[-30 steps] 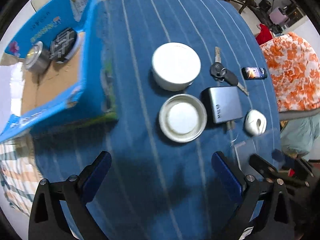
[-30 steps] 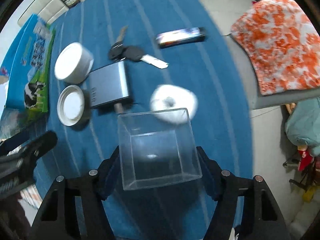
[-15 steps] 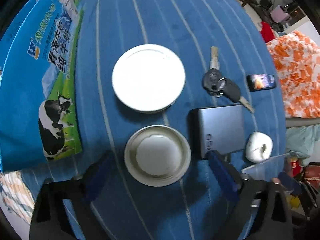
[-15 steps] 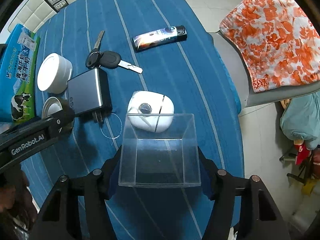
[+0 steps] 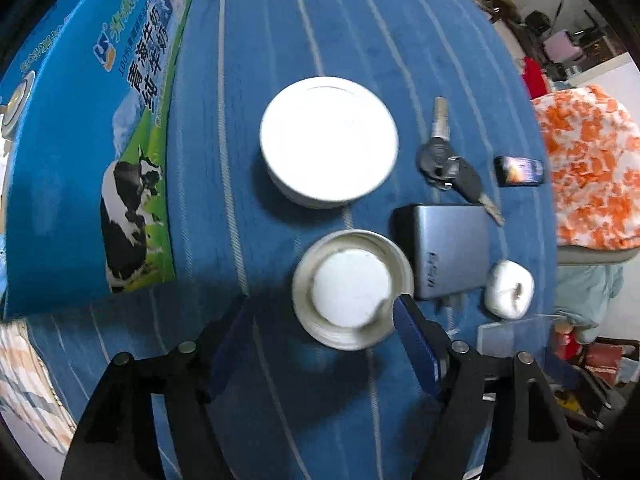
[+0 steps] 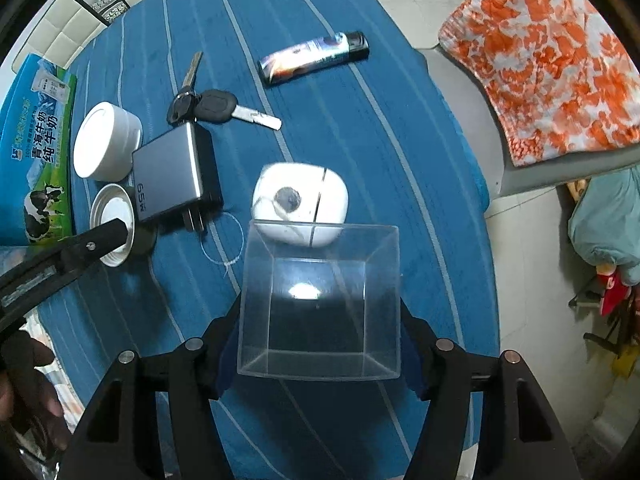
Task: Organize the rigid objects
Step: 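Grasp the white-lidded silver tin with the left tool while the right tool grasps the clear plastic box, then carry both items into the blue box and lower them beside the tins, then open both tools and lift them away from the box, then grasp the grey charger with the left tool while the right tool grasps the white earbud case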
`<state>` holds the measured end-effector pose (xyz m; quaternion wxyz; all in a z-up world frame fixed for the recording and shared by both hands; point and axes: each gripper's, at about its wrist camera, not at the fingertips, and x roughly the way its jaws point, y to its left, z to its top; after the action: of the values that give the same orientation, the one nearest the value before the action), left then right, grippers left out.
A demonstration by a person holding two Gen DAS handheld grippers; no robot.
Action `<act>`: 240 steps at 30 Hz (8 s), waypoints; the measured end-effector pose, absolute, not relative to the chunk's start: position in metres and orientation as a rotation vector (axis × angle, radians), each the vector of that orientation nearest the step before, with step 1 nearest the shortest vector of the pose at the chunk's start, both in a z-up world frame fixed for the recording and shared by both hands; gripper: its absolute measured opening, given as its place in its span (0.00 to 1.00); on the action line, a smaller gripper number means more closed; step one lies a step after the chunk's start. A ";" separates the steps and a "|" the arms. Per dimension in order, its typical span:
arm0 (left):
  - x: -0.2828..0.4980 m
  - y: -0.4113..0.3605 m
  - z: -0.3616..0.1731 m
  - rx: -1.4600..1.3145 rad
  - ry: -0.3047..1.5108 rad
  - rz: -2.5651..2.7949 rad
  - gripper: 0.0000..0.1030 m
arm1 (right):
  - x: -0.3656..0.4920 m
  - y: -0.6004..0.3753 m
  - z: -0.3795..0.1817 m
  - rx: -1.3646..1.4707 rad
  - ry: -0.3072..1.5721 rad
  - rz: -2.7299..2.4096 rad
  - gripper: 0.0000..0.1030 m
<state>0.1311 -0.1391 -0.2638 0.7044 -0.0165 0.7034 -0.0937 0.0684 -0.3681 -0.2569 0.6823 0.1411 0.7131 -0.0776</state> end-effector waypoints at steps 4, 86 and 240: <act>0.123 -0.150 -0.261 -0.010 1.568 -0.234 0.87 | 0.063 -0.366 -0.262 0.327 1.615 -0.173 0.65; 0.236 0.166 -0.159 -0.125 1.371 0.052 0.61 | 0.217 -0.026 -0.135 0.010 1.398 0.166 0.64; 0.121 -0.216 -0.284 0.224 1.518 -0.261 0.54 | 0.084 -0.394 -0.276 0.333 1.549 -0.287 0.57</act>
<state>0.1208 -0.2164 -0.2837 0.7121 0.1008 0.6847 -0.1178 0.0837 -0.3936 -0.2758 0.6931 0.1492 0.6934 -0.1284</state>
